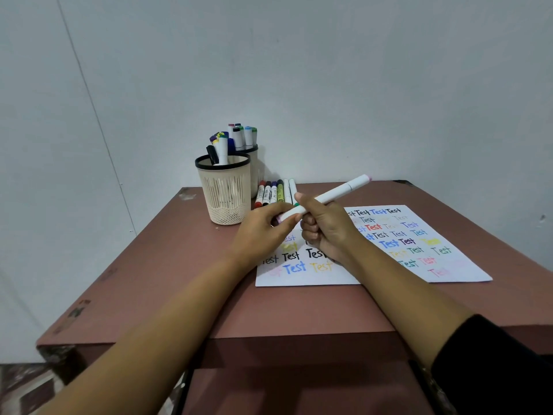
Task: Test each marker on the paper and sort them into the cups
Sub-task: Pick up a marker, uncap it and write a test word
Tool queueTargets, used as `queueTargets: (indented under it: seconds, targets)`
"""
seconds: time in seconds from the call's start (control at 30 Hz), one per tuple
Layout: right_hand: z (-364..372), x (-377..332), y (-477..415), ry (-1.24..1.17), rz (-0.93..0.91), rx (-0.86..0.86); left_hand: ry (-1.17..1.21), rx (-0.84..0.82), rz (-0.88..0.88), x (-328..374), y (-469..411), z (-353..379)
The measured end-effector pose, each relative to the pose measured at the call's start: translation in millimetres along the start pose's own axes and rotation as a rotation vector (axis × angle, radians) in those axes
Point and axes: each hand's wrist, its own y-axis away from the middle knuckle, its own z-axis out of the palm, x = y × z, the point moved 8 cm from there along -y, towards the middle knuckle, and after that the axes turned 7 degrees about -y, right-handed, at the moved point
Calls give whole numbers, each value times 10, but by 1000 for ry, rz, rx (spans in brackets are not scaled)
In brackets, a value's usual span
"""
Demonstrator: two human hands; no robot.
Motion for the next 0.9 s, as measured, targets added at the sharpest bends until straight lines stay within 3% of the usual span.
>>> queueTargets:
  seconds: [0.1, 0.2, 0.33, 0.4, 0.5, 0.6, 0.7, 0.9]
  targets:
    - [37, -56, 9, -7, 1, -30, 433, -4, -209, -111, 2, -10]
    - [23, -111, 54, -173, 45, -16, 816, 59, -352, -171, -4, -68]
    - [-266, -210, 78, -378, -42, 188, 1050, 200, -422, -257, -17, -249]
    - [-404, -231, 77, -284, -115, 325, 997, 251, -404, -238, -47, -374]
    - [-468, -401, 114, 325, -309, 460, 736, 338, -318, -135, -193, -701]
    - [-195, -376, 127, 832, -449, 272, 487, 386, -233, 39, -413, -1074]
    - [-90, -125, 15, 1178, -390, 126, 274, 417, -207, 136, -637, -1375]
    - [-81, -51, 6, 1335, -331, 65, 117, 472, -229, 184, -1007, -1774]
